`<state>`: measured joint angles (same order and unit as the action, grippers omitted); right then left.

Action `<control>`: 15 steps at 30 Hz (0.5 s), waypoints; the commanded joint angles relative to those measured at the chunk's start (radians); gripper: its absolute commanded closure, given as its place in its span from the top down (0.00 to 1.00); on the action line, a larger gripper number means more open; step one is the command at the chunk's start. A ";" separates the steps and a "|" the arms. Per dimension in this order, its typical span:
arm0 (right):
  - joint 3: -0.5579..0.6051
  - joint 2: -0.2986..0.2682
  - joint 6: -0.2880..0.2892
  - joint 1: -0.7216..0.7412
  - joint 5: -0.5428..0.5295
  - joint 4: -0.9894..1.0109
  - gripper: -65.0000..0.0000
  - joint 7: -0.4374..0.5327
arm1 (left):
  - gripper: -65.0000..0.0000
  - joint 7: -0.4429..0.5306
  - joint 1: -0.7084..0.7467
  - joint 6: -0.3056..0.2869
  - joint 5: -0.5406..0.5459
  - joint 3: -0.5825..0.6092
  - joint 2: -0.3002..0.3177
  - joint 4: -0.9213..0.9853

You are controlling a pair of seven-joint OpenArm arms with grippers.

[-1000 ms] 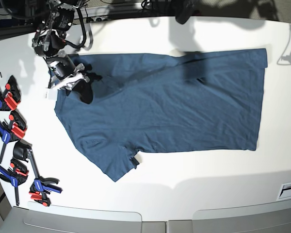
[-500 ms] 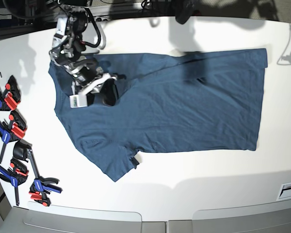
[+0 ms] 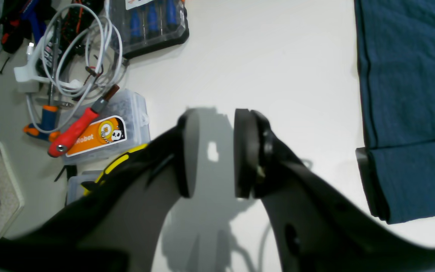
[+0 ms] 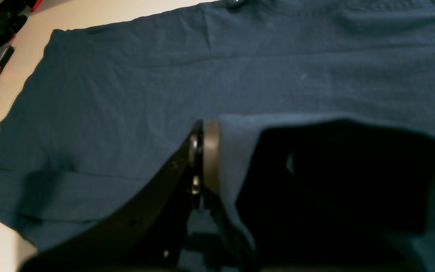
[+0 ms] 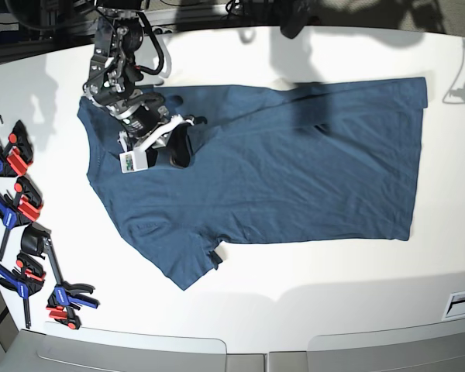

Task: Fold the T-shirt properly
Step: 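Grasp the sleeve with the right gripper and fold it across the body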

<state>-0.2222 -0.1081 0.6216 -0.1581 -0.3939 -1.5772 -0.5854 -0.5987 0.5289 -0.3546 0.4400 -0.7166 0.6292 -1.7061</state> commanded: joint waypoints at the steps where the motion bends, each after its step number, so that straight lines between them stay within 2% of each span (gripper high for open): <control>1: -0.001 -0.005 0.005 0.014 0.003 -0.015 0.00 0.034 | 0.23 0.024 0.000 0.008 0.006 -0.010 0.025 -0.014; 2: -0.001 -0.005 -0.005 0.014 0.029 -0.015 0.03 0.043 | 0.23 0.024 0.000 0.008 0.006 -0.010 0.025 -0.014; 4: -0.001 -0.005 -0.047 0.014 0.065 -0.015 0.18 0.049 | 0.23 0.024 0.000 0.008 0.006 -0.010 0.024 -0.014; 6: -0.001 -0.005 -0.090 0.014 0.090 -0.015 0.28 0.051 | 0.23 0.024 0.000 0.008 0.006 -0.010 0.025 -0.014; 15: -0.001 -0.005 -0.103 0.014 0.103 -0.015 0.30 0.054 | 0.23 0.024 0.000 0.008 0.006 -0.010 0.025 -0.014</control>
<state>-0.2222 -0.1081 0.5152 -0.1577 -0.2794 -1.5772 -0.5579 -0.5983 0.5289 -0.3546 0.4400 -0.7166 0.6292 -1.7061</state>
